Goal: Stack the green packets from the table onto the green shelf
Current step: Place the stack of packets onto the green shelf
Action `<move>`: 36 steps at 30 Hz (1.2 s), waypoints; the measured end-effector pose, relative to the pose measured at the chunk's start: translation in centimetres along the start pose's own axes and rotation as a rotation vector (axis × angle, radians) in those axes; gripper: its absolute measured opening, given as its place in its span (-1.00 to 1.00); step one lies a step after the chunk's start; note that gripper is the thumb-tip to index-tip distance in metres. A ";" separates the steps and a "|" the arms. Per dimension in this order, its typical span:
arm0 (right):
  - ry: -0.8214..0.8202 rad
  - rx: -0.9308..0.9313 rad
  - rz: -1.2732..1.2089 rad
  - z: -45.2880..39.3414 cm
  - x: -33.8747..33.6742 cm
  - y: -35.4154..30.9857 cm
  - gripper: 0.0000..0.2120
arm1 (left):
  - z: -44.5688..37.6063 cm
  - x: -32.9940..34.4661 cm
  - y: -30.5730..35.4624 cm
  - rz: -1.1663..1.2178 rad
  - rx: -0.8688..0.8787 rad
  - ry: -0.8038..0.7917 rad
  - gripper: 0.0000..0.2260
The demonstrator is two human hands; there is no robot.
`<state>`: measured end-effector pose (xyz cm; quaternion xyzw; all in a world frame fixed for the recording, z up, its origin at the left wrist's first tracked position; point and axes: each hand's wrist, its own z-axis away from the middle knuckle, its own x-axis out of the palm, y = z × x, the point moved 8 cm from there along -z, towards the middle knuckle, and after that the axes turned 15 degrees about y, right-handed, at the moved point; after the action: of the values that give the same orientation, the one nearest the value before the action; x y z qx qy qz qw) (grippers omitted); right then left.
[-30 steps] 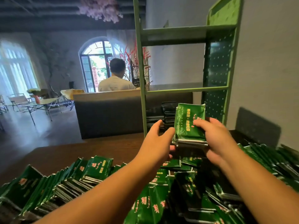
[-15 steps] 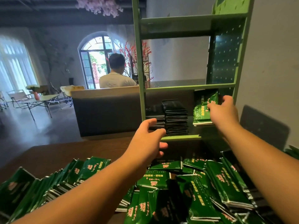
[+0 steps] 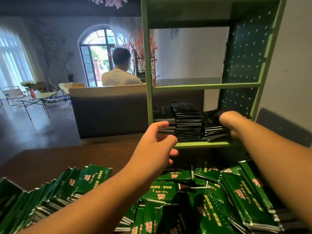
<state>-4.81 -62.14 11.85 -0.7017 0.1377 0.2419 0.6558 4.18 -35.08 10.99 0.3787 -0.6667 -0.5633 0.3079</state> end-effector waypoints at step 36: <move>0.208 -0.774 0.690 13.6 -6.5 5.4 -0.42 | 7.0 3.8 -3.2 0.017 -0.167 -0.085 -0.83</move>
<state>-15.20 -50.04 10.32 -0.8267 0.3257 0.4058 0.2140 -3.13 -34.97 6.52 0.3219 -0.6332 -0.6298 0.3144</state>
